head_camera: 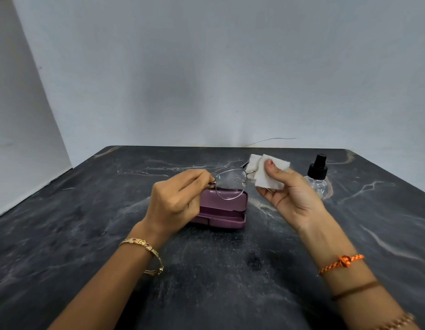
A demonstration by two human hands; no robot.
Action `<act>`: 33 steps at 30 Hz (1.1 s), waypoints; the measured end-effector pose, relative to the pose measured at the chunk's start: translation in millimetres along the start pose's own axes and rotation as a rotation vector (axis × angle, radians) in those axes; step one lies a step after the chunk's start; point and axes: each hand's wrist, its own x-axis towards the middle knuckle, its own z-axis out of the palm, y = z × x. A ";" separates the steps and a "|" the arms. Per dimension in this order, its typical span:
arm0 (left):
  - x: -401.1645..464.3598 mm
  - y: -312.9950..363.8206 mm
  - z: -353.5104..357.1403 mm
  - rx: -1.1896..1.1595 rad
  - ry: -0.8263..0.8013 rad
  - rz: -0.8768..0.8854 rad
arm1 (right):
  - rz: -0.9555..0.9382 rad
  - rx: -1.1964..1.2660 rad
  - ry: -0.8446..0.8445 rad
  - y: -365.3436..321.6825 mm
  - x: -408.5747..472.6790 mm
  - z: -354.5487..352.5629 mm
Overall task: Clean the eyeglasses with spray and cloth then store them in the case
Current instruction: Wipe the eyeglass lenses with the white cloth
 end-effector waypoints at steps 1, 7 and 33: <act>0.2 -1.0 -0.7 0.008 0.006 -0.005 | 0.006 -0.041 -0.008 -1.1 0.1 -1.4; 2.4 -3.5 -2.6 -0.001 0.034 -0.004 | -0.039 -0.295 0.015 -13.0 -0.4 -8.4; 3.8 -4.6 -4.1 -0.005 0.100 -0.093 | -0.035 0.027 0.014 -6.3 -4.3 3.4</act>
